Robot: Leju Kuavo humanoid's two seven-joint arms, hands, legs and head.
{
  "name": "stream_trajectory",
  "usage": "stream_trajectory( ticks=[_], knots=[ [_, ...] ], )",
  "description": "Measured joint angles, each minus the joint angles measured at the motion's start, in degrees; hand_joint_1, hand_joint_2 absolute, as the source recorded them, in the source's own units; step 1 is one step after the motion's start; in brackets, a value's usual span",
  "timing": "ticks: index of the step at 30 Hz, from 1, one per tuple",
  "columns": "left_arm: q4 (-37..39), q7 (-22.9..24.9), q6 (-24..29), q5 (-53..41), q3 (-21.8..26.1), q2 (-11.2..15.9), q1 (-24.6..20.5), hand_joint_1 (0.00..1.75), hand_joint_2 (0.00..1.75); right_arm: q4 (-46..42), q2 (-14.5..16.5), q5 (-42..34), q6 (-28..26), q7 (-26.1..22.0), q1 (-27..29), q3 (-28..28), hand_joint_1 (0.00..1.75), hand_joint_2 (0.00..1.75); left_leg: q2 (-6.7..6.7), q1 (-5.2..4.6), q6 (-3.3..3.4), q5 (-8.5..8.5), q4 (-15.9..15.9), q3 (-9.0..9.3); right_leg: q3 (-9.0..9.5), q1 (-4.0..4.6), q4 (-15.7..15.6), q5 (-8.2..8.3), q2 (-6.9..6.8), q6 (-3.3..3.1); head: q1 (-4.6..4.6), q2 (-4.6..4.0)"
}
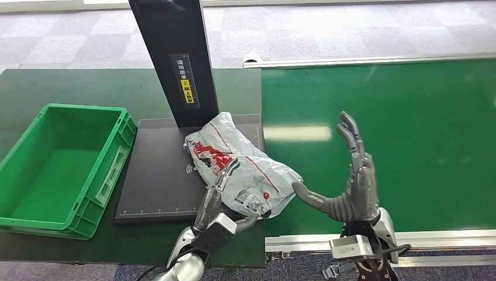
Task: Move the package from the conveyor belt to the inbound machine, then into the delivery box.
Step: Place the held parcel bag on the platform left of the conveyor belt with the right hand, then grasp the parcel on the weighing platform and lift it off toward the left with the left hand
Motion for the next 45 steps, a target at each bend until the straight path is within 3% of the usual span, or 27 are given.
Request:
stream_trajectory(
  ticks=[6, 10, 17, 28, 30, 33, 37, 41, 43, 45],
  knots=[
    [6.06, 0.91, 0.44, -2.17, -2.22, -0.89, -2.57, 0.0, 1.75, -7.2, -0.64, -0.14, -0.32, -0.19, 3.27, -2.48, 0.0, 1.75, 0.02, 0.03, -0.01, 0.0, -0.01, 0.04, -0.01, 0.04, 0.0, 0.0, 0.03, 0.0, -0.01, 0.0],
    [9.3, 4.76, 1.96, -9.8, -3.83, -1.44, -4.24, 0.0, 1.75, -10.33, -0.68, 0.05, -2.09, -1.58, 4.9, -3.31, 0.0, 1.75, -0.01, 0.03, -0.01, 0.01, -0.01, 0.04, 0.01, 0.04, 0.01, 0.0, 0.0, 0.0, -0.01, 0.0],
    [19.08, 8.85, 11.25, -22.39, -6.81, -4.46, -9.47, 0.0, 1.75, -17.32, 0.32, -0.78, -3.26, -2.87, 7.87, -4.59, 0.0, 1.75, -0.01, 0.0, 0.0, -0.01, -0.01, 0.01, 0.02, 0.01, 0.0, 0.0, 0.0, 0.0, -0.01, 0.0],
    [29.47, 11.04, 13.34, -24.03, -7.54, -7.49, -14.25, 0.02, 1.75, -17.88, 1.41, -1.96, -2.98, -3.41, 7.81, -4.64, 0.0, 1.75, -0.02, 0.02, 0.0, 0.0, -0.01, 0.04, 0.04, 0.03, 0.01, 0.01, 0.0, 0.0, -0.01, 0.0],
    [30.14, 11.62, 13.34, -24.2, -7.59, -7.59, -14.57, 0.12, 1.75, -17.88, 1.52, -2.14, -2.9, -3.53, 7.79, -4.64, 0.0, 1.75, -0.02, 0.02, 0.0, 0.0, -0.01, 0.02, 0.04, 0.03, 0.01, 0.0, 0.0, 0.0, -0.01, 0.0],
    [31.17, 13.8, 13.35, -24.97, -7.72, -7.64, -15.2, 0.54, 1.75, -17.85, 1.85, -2.57, -2.52, -3.79, 7.42, -4.64, 0.0, 1.75, -0.02, 0.02, 0.0, 0.0, -0.01, 0.01, 0.04, 0.03, 0.01, 0.0, 0.0, 0.0, -0.01, 0.0],
    [32.31, 16.06, 13.5, -25.8, -7.75, -7.6, -15.89, 1.45, 1.75, -17.57, 2.56, -2.97, -2.11, -3.83, 6.39, -4.64, 0.0, 1.75, -0.03, 0.02, 0.0, 0.01, -0.01, 0.02, 0.05, 0.03, 0.01, 0.01, -0.01, 0.0, -0.01, 0.0],
    [33.03, 16.74, 13.72, -26.0, -7.74, -7.5, -16.15, 1.63, 1.75, -17.45, 3.06, -3.03, -2.08, -3.77, 5.92, -4.64, 0.0, 1.75, -0.03, 0.02, 0.0, 0.01, -0.01, 0.03, 0.06, 0.03, 0.02, 0.01, -0.01, 0.0, -0.01, 0.0],
    [33.29, 17.01, 13.65, -26.0, -7.74, -7.43, -16.36, 1.61, 1.75, -17.42, 3.2, -3.04, -2.08, -3.77, 5.83, -4.64, 0.0, 1.75, -0.03, 0.02, 0.0, 0.01, -0.01, 0.03, 0.06, 0.03, 0.02, 0.0, -0.01, 0.0, -0.01, 0.0],
    [33.5, 17.25, 13.33, -26.0, -7.73, -7.36, -16.6, 1.44, 1.75, -17.4, 3.25, -3.05, -2.08, -3.77, 5.82, -4.64, 0.0, 1.75, -0.03, 0.02, 0.0, 0.0, -0.01, 0.02, 0.06, 0.03, 0.02, 0.0, -0.01, 0.0, -0.01, 0.0]
  ],
)
